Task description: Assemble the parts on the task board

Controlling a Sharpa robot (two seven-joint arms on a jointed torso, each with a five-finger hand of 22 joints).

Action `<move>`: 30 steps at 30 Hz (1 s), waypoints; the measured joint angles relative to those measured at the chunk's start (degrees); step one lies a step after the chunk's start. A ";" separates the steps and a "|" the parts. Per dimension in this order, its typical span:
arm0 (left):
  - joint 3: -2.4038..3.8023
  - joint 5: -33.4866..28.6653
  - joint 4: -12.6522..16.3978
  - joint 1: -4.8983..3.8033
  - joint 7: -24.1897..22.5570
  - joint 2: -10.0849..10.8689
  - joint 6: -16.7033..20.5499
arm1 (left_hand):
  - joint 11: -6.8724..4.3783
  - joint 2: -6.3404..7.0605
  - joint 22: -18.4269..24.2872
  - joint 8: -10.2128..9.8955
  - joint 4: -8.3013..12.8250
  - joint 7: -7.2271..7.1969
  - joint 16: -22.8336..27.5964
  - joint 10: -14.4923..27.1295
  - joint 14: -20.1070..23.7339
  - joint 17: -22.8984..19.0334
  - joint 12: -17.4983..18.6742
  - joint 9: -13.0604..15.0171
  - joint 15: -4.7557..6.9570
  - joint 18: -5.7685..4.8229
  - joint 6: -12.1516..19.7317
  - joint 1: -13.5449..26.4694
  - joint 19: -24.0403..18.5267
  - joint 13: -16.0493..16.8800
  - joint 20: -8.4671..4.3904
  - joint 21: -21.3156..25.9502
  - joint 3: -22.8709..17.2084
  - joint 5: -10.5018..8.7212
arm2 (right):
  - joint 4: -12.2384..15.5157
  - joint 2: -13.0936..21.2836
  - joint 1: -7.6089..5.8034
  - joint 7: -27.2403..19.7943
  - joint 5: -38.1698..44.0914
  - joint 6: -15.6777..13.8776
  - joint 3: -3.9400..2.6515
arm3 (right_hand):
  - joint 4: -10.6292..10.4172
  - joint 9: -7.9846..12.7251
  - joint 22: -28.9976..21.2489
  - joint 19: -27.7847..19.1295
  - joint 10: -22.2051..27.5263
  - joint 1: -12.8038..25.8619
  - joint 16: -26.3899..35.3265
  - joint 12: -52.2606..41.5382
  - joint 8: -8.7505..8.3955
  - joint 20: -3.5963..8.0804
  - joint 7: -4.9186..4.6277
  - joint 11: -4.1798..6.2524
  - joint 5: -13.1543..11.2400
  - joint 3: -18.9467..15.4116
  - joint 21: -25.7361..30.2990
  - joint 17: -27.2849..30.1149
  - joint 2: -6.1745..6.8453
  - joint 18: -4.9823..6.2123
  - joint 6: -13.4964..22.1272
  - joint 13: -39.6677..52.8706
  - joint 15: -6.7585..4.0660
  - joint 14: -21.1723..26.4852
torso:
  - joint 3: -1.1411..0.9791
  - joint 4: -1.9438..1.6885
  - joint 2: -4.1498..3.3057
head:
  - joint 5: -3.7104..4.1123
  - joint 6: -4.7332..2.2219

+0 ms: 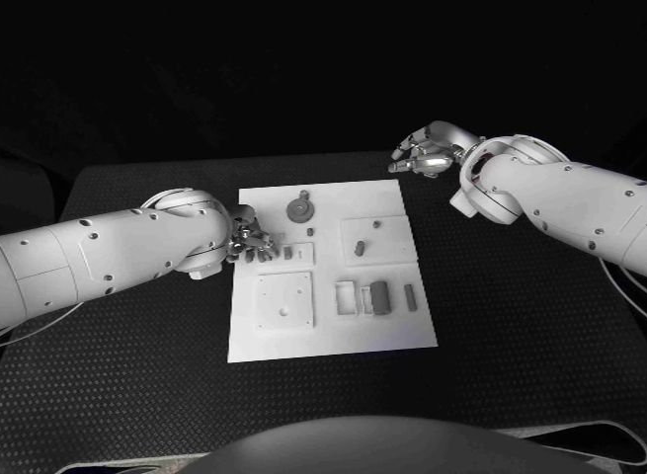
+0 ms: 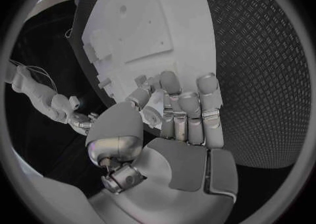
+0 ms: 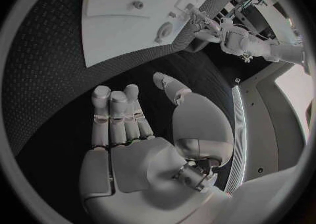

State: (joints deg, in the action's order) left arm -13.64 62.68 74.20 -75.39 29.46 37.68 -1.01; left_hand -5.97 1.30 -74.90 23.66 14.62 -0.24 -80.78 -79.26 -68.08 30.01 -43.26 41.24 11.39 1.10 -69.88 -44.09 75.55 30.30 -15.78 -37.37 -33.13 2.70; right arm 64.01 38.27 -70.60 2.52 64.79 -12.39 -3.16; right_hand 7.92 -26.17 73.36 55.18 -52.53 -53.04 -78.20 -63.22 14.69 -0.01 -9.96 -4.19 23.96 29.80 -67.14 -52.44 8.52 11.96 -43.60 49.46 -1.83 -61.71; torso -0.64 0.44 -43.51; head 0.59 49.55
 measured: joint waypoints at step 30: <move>-0.04 0.04 0.06 0.09 -0.01 0.58 1.36 | -0.08 3.98 -0.03 0.53 1.43 -0.12 -0.21 0.26 0.10 -0.06 -0.21 -0.80 0.31 0.55 0.26 6.56 -0.21 0.05 -0.20 -0.43 8.86 0.01 | -0.09 -0.01 0.17 -0.03 -0.02 0.06 0.00 | 0.00 0.05 0.00 -0.01 0.00 0.00 0.00 0.00 0.00 -0.01 -0.01 0.00 0.00 0.00 0.00 0.05 0.00 0.00 0.00 -0.05 0.00 0.00 | 0.10 -0.04 0.03 | 0.15 -0.02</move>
State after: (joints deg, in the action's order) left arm -13.68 62.72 74.27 -75.30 29.45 38.25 0.34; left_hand -6.05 5.28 -74.93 24.19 16.05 -0.36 -80.99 -78.99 -67.98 29.95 -43.47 40.44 11.70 1.65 -69.62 -37.53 75.34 30.34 -15.98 -37.80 -24.27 2.71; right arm 63.92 38.26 -70.43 2.49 64.77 -12.33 -3.16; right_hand 7.91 -26.13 73.35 55.17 -52.53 -53.04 -78.20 -63.22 14.69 -0.03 -9.97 -4.19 23.96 29.80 -67.14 -52.39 8.52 11.97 -43.60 49.41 -1.84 -61.71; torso -0.54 0.41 -43.47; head 0.74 49.54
